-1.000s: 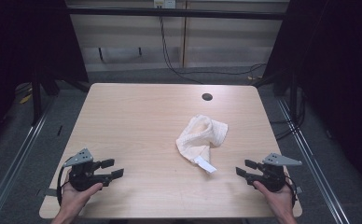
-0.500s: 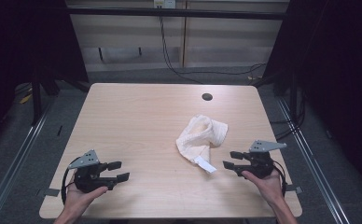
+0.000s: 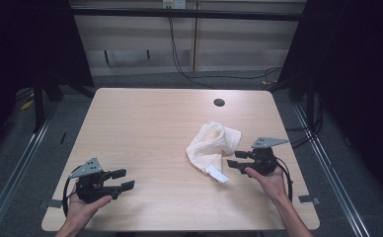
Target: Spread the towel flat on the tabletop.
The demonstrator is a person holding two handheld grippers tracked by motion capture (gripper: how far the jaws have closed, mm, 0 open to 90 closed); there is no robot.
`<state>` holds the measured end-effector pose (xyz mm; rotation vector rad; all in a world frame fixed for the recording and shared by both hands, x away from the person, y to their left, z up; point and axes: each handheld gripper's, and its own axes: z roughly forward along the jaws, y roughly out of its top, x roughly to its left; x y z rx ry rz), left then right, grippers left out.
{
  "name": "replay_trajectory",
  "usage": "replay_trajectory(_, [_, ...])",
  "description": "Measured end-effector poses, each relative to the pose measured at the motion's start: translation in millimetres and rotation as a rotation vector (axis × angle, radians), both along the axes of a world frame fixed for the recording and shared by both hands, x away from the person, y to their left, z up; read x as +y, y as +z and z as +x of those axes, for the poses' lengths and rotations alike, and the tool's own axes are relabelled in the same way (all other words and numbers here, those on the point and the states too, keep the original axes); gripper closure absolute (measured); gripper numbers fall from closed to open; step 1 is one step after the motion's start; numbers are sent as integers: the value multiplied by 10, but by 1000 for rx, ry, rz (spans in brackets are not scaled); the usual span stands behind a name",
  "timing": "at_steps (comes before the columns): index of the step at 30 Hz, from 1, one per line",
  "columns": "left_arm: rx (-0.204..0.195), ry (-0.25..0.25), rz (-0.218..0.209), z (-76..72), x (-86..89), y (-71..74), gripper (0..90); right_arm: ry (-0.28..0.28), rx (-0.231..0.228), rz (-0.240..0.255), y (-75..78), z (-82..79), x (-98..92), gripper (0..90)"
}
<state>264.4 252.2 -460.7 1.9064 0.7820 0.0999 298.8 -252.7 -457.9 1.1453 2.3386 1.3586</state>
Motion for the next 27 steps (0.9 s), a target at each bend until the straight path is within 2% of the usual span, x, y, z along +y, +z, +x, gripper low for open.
replay_trajectory(5, [-1,-10,19,-8,-24,-7,381,-4,-7,6,91,270,-12,450])
replay_trajectory(6, [-2,-10,18,-10,-26,-8,381,-4,-7,6,91,270,-12,450])
replay_trajectory(10, [3,-7,17,-1,-23,-19,379,3,0,-19,68,418,17,457])
replay_trajectory(11, [5,-7,19,2,-22,-22,372,-6,-9,-55,68,485,37,456])
replay_trajectory(13, [10,-6,20,7,-27,-28,369,-7,-16,-72,74,510,46,456])
replay_trajectory(17, [9,-17,27,8,-48,-35,369,8,-15,-72,106,633,88,443])
replay_trajectory(19, [8,-22,24,6,-53,-35,369,16,3,-67,75,702,107,417])
replay_trajectory(20, [4,-23,21,2,-53,-30,369,4,16,-83,29,756,116,366])
replay_trajectory(22, [-15,-28,-11,-38,-51,-2,370,-2,34,-95,-6,795,119,347])
replay_trajectory(24, [-27,-43,-3,-67,-62,15,370,0,64,-82,-99,864,111,347])
replay_trajectory(26, [-33,-49,11,-79,-74,15,370,17,74,-76,-159,892,121,350])
replay_trajectory(27, [-32,-50,16,-72,-79,8,370,27,84,-86,-227,919,160,367])
